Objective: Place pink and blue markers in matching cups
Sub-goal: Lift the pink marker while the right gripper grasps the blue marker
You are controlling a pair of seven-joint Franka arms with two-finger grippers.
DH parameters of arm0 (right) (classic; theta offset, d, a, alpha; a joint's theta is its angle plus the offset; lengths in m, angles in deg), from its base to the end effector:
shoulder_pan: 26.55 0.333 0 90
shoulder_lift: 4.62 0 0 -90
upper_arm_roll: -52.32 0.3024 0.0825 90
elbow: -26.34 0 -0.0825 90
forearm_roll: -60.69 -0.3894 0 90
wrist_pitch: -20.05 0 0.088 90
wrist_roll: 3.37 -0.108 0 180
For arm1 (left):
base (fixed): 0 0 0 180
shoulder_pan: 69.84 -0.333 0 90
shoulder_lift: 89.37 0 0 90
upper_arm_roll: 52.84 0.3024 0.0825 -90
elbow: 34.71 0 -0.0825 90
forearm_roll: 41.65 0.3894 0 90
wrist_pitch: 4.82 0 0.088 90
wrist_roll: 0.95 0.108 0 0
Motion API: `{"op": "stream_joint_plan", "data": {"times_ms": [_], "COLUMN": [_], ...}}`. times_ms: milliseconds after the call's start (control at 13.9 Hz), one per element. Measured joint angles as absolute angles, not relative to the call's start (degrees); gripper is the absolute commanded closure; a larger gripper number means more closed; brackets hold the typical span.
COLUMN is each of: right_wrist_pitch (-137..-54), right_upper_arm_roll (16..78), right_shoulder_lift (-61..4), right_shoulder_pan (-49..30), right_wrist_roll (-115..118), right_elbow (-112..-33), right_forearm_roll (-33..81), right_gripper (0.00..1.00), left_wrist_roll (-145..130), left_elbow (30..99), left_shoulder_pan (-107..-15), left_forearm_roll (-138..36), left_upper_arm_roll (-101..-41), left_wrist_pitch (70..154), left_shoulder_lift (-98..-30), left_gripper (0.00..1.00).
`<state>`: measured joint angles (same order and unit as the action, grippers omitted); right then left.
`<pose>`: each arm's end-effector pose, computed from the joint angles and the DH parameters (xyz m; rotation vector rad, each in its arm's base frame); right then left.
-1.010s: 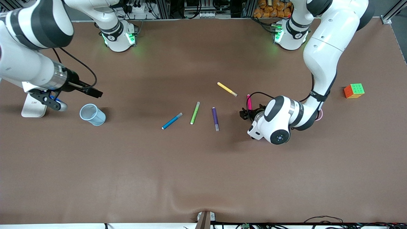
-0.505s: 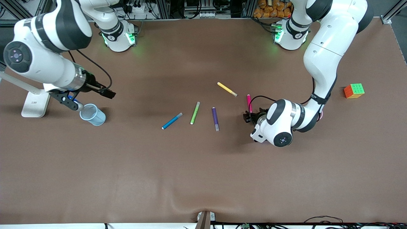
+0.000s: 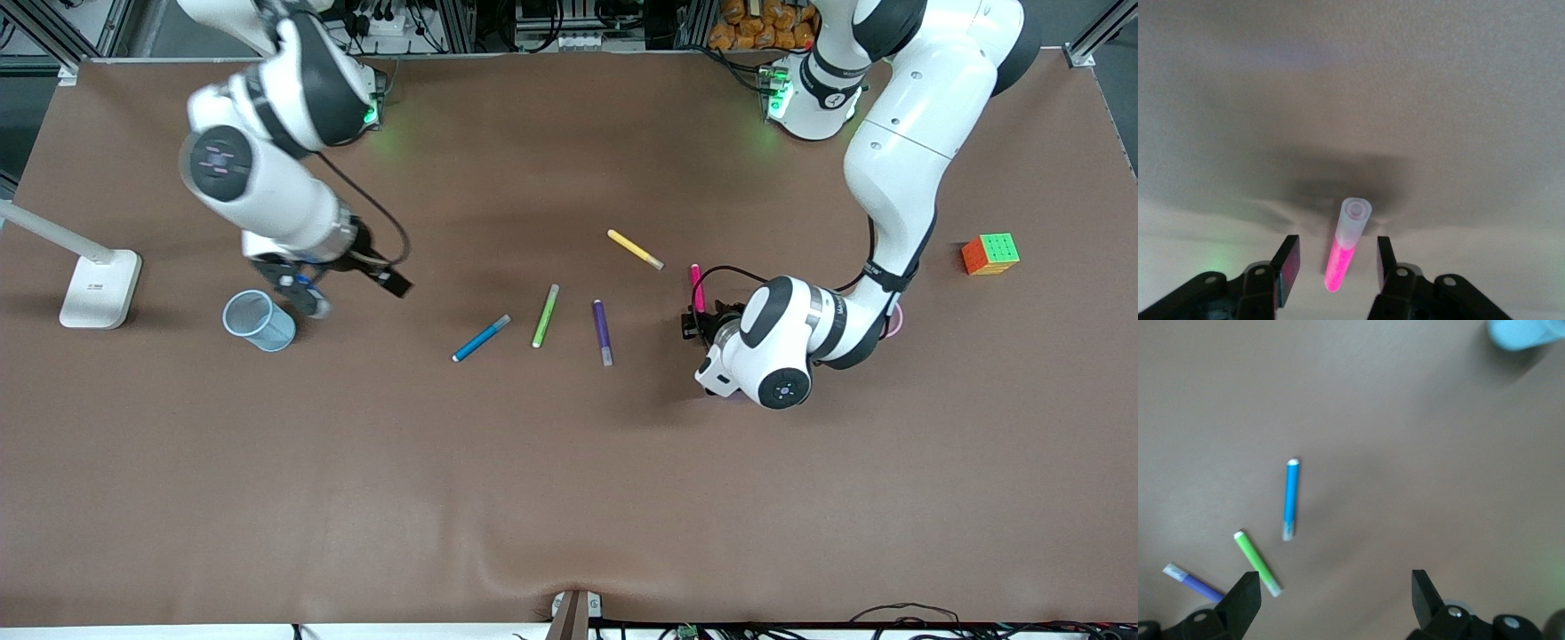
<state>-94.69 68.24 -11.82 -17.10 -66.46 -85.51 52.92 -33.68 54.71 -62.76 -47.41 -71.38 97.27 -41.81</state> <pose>0.5218 0.2529 0.3949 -2.8731 1.0822 0.2455 0.5650 -0.2646 0.1334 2.9282 0.3001 -1.0195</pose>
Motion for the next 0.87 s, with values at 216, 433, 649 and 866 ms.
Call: {"op": "stream_joint_plan", "data": {"times_ms": [216, 433, 649, 866], "right_wrist_pitch": [-99.6, -105.3, -110.3, -114.7], "right_upper_arm_roll": [69.7, 69.9, 70.0, 70.0], "right_shoulder_lift": [-15.6, -19.1, -22.6, -25.6], "right_shoulder_pan": [-16.6, -16.0, -14.6, -13.9], "right_wrist_roll": [-68.1, -70.0, -71.8, -72.9], "right_elbow": [-85.6, -85.6, -85.7, -85.8], "right_forearm_roll": [52.9, 52.9, 53.0, 53.0], "right_gripper": [0.0, 0.0, 0.0, 0.0], "left_wrist_roll": [-33.7, -33.7, -33.7, -33.7], "left_elbow": [54.7, 54.6, 54.4, 53.4], "left_shoulder_pan": [-62.8, -62.8, -63.0, -63.7], "left_forearm_roll": [-47.5, -47.5, -47.5, -47.5], "left_upper_arm_roll": [-71.4, -71.4, -71.4, -71.4], "left_wrist_pitch": [97.4, 97.4, 97.4, 96.4], "left_shoulder_lift": [-41.7, -41.7, -41.7, -42.8], "left_gripper": [1.0, 1.0, 1.0, 1.0]}}
